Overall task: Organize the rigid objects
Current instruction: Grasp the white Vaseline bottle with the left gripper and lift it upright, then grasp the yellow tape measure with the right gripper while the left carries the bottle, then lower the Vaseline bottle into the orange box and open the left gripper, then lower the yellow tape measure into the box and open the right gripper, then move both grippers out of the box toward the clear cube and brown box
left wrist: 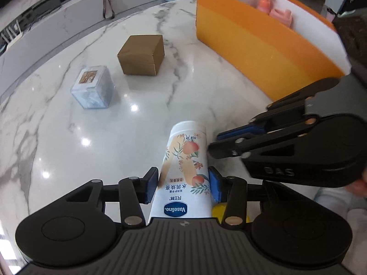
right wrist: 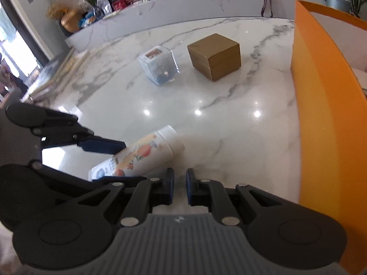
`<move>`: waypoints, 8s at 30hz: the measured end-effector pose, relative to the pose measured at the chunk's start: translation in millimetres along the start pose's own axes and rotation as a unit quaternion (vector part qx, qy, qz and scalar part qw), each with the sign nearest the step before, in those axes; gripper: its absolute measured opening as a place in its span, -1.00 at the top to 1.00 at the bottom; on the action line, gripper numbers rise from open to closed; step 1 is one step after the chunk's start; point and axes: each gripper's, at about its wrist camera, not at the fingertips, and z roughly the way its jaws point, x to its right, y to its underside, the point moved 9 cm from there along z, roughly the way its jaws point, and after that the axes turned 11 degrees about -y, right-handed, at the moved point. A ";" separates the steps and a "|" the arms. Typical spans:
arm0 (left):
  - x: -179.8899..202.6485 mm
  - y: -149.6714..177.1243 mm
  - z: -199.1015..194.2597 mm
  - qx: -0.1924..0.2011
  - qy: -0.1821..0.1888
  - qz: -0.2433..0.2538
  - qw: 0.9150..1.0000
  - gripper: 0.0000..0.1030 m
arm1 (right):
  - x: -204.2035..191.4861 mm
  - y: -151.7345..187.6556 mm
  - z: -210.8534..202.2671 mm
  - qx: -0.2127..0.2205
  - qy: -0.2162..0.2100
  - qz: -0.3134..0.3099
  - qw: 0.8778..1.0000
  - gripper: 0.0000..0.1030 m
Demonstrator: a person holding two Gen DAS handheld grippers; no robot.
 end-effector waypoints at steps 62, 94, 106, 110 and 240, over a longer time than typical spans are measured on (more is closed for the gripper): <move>-10.2 25.1 -81.8 -0.027 -0.006 -0.189 0.982 0.61 | -61.7 36.6 -63.9 -0.013 -0.043 -0.110 0.993 0.02; 206.6 -168.7 -22.4 -0.083 0.145 -0.214 0.962 0.62 | 139.1 -21.3 -263.1 0.033 0.138 -0.087 0.986 0.02; 230.6 -160.2 27.2 -0.126 0.162 -0.376 0.904 0.62 | 177.2 -27.5 -267.7 0.038 0.161 -0.072 0.984 0.02; 236.6 -152.0 41.7 -0.164 0.187 -0.408 0.878 0.58 | 181.4 -24.7 -266.2 0.034 0.169 -0.074 0.982 0.02; -72.1 -83.2 -59.4 0.120 -0.073 -0.145 0.979 -0.58 | 51.1 -171.8 -108.3 -0.004 0.125 -0.097 0.987 -0.37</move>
